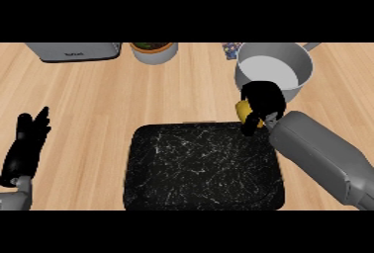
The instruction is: Pick the lemon from the tray and place it in the pot
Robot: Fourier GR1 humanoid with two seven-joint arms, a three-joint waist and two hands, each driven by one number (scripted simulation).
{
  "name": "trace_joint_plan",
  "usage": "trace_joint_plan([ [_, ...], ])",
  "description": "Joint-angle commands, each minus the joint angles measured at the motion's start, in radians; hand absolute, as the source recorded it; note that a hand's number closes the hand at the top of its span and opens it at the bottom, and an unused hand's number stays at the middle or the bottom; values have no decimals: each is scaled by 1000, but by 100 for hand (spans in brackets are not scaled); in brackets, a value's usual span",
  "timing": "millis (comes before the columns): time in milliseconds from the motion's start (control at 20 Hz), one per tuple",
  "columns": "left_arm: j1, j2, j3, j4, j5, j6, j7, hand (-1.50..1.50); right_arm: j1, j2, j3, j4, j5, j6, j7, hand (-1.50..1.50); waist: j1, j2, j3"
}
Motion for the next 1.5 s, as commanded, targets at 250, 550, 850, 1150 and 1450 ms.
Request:
trace_joint_plan([
  [250,22,5,32,0,10,16,-4,0,15,-435,-189,2,-85,-136,-604,150,-36,8,9],
  [550,33,2,29,-11,11,13,-11,0,31,-529,-429,5,-320,-191,-987,150,-29,4,12],
  [850,51,20,25,-39,18,-17,-18,0,51,-653,-660,107,-559,-19,-1347,150,16,2,4],
  [1150,-16,-27,-36,-24,-25,-3,-19,0,17,-774,-732,342,-595,290,-1607,150,85,16,-7],
  [1450,-8,-16,-38,-28,-28,-40,-12,0,-93,-725,-673,444,-457,370,-1602,150,106,8,-10],
])
